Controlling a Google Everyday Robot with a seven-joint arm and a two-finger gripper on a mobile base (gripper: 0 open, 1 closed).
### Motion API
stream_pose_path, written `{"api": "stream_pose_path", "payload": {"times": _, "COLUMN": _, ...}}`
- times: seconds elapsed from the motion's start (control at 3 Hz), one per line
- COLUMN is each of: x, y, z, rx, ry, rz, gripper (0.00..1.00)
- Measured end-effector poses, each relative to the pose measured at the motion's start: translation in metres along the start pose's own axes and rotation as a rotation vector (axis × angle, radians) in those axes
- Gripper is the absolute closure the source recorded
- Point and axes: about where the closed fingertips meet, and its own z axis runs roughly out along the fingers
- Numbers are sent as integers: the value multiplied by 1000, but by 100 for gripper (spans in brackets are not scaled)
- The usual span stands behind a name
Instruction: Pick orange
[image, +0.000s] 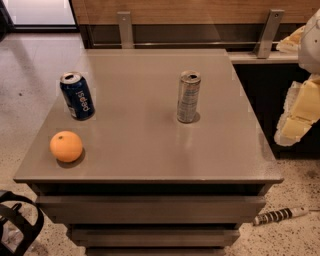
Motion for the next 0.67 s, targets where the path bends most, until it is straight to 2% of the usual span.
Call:
{"api": "stream_pose_path", "payload": {"times": 0.33, "x": -1, "y": 0, "z": 0, "rx": 2, "ry": -5, "rz": -1, "gripper": 0}}
{"api": "stream_pose_path", "payload": {"times": 0.67, "x": -8, "y": 14, "z": 11, "rx": -19, "ry": -75, "rz": -1, "gripper": 0}}
